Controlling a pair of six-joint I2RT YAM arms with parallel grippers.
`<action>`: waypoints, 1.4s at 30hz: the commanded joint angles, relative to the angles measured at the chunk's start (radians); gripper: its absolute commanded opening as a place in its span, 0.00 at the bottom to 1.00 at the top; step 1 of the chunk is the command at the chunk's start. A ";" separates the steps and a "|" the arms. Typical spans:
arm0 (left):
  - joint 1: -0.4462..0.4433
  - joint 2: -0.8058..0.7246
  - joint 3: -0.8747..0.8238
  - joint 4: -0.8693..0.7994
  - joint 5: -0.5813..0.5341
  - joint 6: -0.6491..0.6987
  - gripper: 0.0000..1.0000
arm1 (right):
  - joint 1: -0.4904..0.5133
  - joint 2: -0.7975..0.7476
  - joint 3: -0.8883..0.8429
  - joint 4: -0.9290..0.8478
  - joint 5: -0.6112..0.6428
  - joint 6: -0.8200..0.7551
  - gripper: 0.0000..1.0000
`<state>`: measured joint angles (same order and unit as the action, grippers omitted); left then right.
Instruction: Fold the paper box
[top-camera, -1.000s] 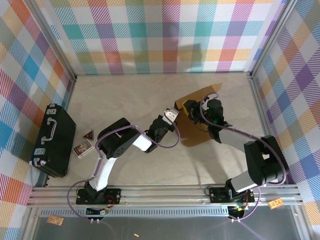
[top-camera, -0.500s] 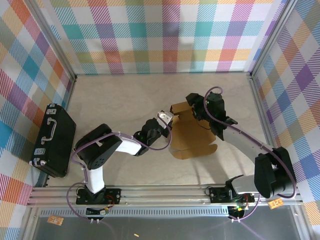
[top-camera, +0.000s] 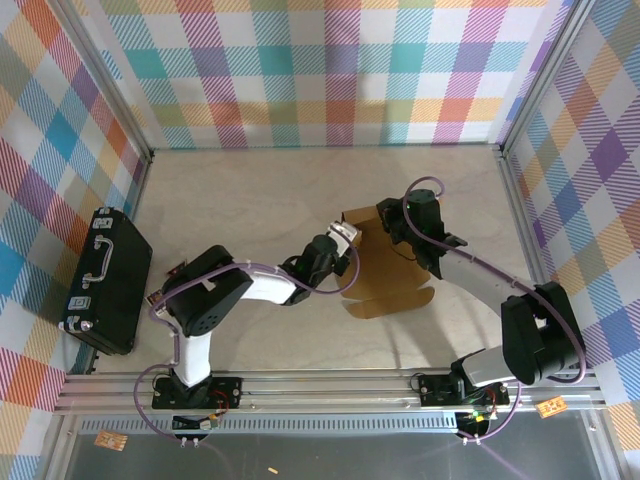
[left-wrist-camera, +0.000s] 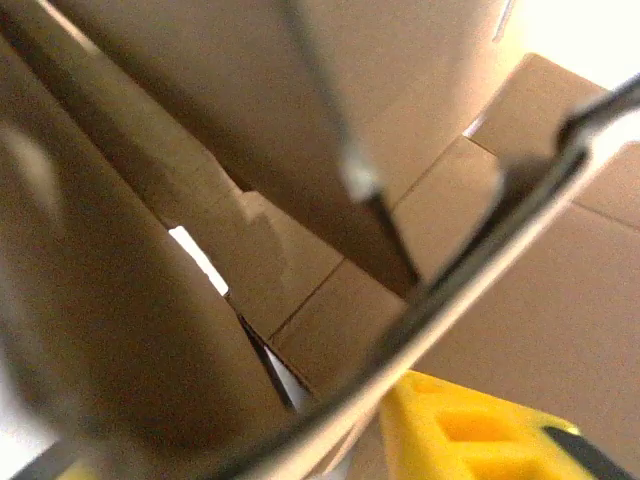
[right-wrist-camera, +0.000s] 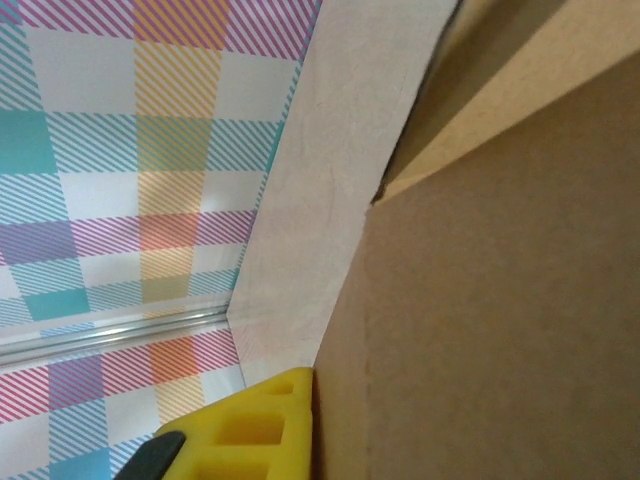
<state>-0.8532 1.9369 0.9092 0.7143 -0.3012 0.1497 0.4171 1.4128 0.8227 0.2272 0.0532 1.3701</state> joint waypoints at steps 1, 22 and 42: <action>-0.015 0.051 0.071 0.117 -0.114 -0.001 0.42 | 0.016 0.008 -0.008 -0.057 0.007 0.002 0.10; -0.026 0.251 0.184 0.536 -0.246 -0.053 0.21 | 0.051 0.082 -0.002 -0.125 0.080 0.125 0.03; -0.043 0.104 0.067 0.224 -0.394 -0.061 0.46 | 0.083 0.074 0.011 -0.131 0.093 0.117 0.22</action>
<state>-0.8829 2.0865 1.0042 0.9417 -0.6533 0.0925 0.4801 1.4506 0.8455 0.1699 0.1741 1.4849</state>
